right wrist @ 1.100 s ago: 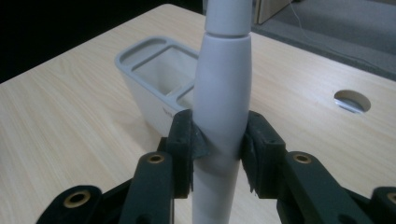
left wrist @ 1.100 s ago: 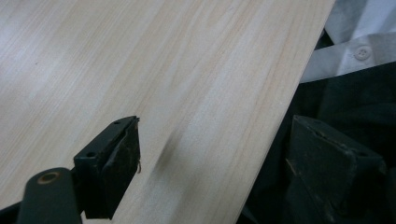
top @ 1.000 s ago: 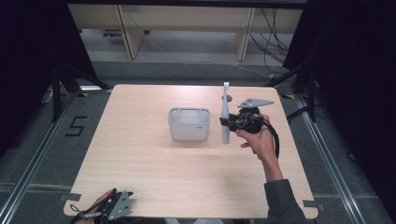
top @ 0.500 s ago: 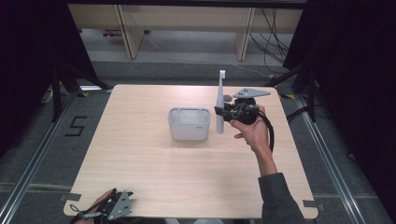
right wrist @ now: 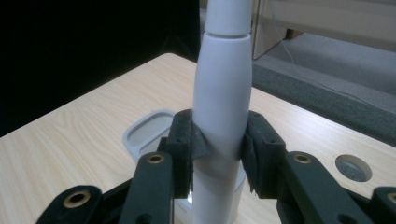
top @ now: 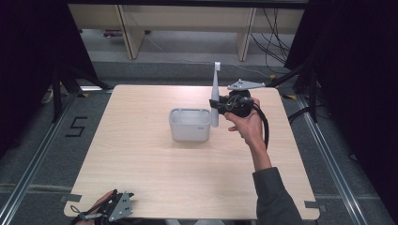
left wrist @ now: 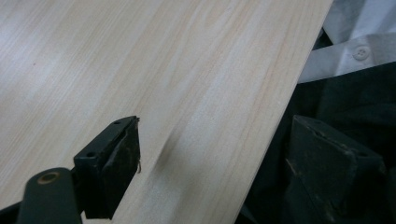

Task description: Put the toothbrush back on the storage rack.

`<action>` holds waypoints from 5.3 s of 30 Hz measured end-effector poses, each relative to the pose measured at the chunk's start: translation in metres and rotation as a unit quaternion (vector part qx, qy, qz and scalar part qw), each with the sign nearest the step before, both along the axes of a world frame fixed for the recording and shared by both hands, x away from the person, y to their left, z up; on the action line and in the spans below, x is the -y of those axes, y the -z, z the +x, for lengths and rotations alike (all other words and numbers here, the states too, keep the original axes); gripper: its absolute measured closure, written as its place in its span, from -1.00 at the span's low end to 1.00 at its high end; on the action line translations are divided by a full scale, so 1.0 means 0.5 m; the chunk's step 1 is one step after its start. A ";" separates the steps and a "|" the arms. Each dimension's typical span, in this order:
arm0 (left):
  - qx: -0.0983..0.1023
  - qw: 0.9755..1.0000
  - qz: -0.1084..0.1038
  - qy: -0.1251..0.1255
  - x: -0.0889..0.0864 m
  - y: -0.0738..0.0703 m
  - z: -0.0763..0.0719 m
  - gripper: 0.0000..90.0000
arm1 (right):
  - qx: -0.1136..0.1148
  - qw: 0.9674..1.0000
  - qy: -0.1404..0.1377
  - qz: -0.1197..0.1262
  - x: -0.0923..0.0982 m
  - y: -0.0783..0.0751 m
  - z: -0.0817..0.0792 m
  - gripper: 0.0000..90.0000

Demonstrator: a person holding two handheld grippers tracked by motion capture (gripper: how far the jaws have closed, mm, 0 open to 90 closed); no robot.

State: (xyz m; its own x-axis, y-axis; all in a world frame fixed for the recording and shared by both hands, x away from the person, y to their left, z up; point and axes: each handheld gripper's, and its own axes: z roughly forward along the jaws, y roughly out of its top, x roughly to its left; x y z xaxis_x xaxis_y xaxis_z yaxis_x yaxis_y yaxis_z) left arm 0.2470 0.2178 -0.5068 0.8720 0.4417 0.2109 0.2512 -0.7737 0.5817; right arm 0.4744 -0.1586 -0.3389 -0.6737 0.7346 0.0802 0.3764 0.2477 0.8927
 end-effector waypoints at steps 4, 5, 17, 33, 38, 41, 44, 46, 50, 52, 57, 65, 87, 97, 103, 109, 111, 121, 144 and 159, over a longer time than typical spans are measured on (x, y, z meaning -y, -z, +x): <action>-0.001 1.000 0.000 0.000 -0.001 -0.001 0.001 -0.63 | 0.004 1.000 0.002 0.000 -0.005 -0.005 0.011 0.48; -0.001 1.000 0.000 0.000 -0.001 -0.001 0.000 -0.63 | 0.006 1.000 0.000 0.005 -0.008 -0.004 0.014 0.48; 0.001 1.000 -0.001 0.001 -0.001 -0.002 0.000 -0.63 | 0.006 1.000 0.017 0.008 -0.035 -0.002 0.039 0.48; -0.002 1.000 -0.002 0.001 0.000 0.000 -0.001 -0.63 | -0.009 1.000 0.026 -0.009 -0.061 0.033 0.083 0.48; 0.000 1.000 -0.001 0.001 -0.001 -0.001 -0.001 -0.63 | -0.007 0.999 0.029 -0.017 -0.065 0.041 0.088 0.48; 0.003 1.000 0.000 0.000 0.000 -0.002 -0.001 -0.63 | -0.017 0.999 0.031 -0.021 -0.069 0.046 0.086 0.48; 0.004 1.000 0.000 -0.002 0.000 -0.001 -0.002 -0.63 | -0.009 0.999 0.026 -0.025 -0.073 0.053 0.089 0.47; 0.004 1.000 0.000 -0.001 0.000 -0.001 -0.002 -0.63 | -0.014 0.999 0.026 -0.025 -0.076 0.059 0.088 0.47; 0.000 1.000 -0.001 0.001 -0.001 -0.002 -0.001 -0.63 | -0.024 0.999 0.033 -0.019 -0.077 0.071 0.086 0.47; -0.001 1.000 -0.001 0.002 0.000 -0.001 -0.001 -0.63 | -0.021 0.999 0.030 -0.031 -0.075 0.077 0.088 0.47; 0.004 1.000 0.001 0.000 0.000 -0.001 -0.003 -0.63 | -0.016 0.998 0.032 -0.043 -0.076 0.091 0.090 0.47; -0.004 1.000 0.002 0.004 0.000 0.000 0.000 -0.63 | -0.026 0.998 0.037 -0.048 -0.076 0.111 0.088 0.48; -0.001 1.000 0.000 0.005 0.001 0.000 -0.001 -0.63 | -0.018 0.996 0.037 -0.077 -0.075 0.139 0.090 0.52; -0.002 1.000 -0.001 0.005 0.001 0.000 -0.001 -0.63 | -0.031 0.997 0.037 -0.055 -0.077 0.138 0.085 0.25; -0.002 1.000 -0.001 0.005 0.001 0.000 -0.001 -0.63 | -0.031 0.998 0.046 -0.043 -0.074 0.133 0.069 -0.14; -0.003 1.000 -0.001 0.004 0.001 0.000 -0.002 -0.63 | -0.019 0.999 0.036 -0.036 -0.053 0.118 0.049 -0.22; -0.003 1.000 -0.001 0.005 0.001 0.000 -0.002 -0.63 | -0.020 0.999 0.034 -0.029 -0.051 0.115 0.044 -0.23; -0.014 1.000 0.001 0.007 0.000 -0.001 0.000 -0.63 | -0.008 0.999 0.030 -0.030 -0.023 0.109 0.005 -0.26; 0.003 1.000 -0.005 -0.002 0.000 0.000 -0.002 -0.63 | -0.011 0.999 0.016 -0.039 -0.022 0.114 -0.029 -0.36; 0.003 1.000 -0.006 -0.001 0.001 0.001 -0.002 -0.63 | -0.009 0.998 0.017 -0.062 0.003 0.133 -0.050 -0.43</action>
State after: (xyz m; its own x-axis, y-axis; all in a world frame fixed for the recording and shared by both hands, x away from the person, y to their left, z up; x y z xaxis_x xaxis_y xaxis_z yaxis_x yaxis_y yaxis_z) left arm 0.2458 0.2173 -0.5073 0.8697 0.4461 0.2112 0.2494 -0.7664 0.5920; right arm 0.4492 -0.1600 -0.4052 -0.6474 0.7622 -0.0014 0.4016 0.3427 0.8493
